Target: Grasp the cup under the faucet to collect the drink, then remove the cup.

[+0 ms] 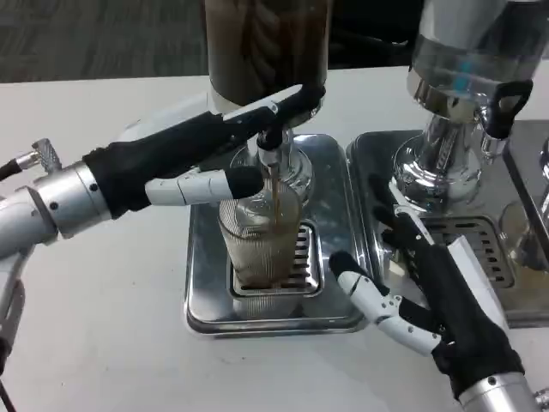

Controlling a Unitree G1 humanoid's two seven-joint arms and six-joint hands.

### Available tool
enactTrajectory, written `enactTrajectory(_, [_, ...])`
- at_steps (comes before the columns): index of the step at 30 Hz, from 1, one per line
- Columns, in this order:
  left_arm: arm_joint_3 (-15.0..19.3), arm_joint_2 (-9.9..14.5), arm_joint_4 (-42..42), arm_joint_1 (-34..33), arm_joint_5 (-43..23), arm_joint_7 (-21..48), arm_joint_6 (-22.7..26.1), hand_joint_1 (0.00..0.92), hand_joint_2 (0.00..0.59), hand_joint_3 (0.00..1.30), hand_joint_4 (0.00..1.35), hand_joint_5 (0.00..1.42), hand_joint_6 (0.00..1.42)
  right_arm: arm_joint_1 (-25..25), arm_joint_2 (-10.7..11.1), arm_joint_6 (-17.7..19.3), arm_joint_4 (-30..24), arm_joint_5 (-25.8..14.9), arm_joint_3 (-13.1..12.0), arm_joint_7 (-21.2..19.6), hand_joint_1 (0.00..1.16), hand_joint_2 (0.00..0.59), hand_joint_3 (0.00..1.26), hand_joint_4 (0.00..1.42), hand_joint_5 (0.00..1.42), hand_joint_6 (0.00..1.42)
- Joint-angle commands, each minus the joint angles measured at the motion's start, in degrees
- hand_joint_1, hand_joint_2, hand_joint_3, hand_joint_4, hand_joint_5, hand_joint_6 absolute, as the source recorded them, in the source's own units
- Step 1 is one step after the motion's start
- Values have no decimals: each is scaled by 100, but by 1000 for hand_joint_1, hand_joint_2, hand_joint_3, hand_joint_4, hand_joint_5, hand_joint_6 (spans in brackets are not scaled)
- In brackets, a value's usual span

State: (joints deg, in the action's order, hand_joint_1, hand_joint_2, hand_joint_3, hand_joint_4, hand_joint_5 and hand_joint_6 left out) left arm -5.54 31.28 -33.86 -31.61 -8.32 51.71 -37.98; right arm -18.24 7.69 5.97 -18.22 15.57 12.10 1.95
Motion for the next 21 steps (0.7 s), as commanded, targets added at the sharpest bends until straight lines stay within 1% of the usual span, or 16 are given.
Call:
enactTrajectory(1, [-180,70,-120,220,324,124,121,0,15,26,0,0,0,179,57,14,140,-161,-1,208,583,273,0,0,19,64])
enactTrajectory(7, [-163,100,-104,224,322,101,109,0,15,26,0,0,0,520,26,1,471,-247,94,411,608,252,0,0,0,21])
enactTrajectory(21, [-113,112,-88,252,270,77,122,0,15,34,0,0,0,1081,-129,148,1211,-379,155,411,624,243,0,0,0,1])
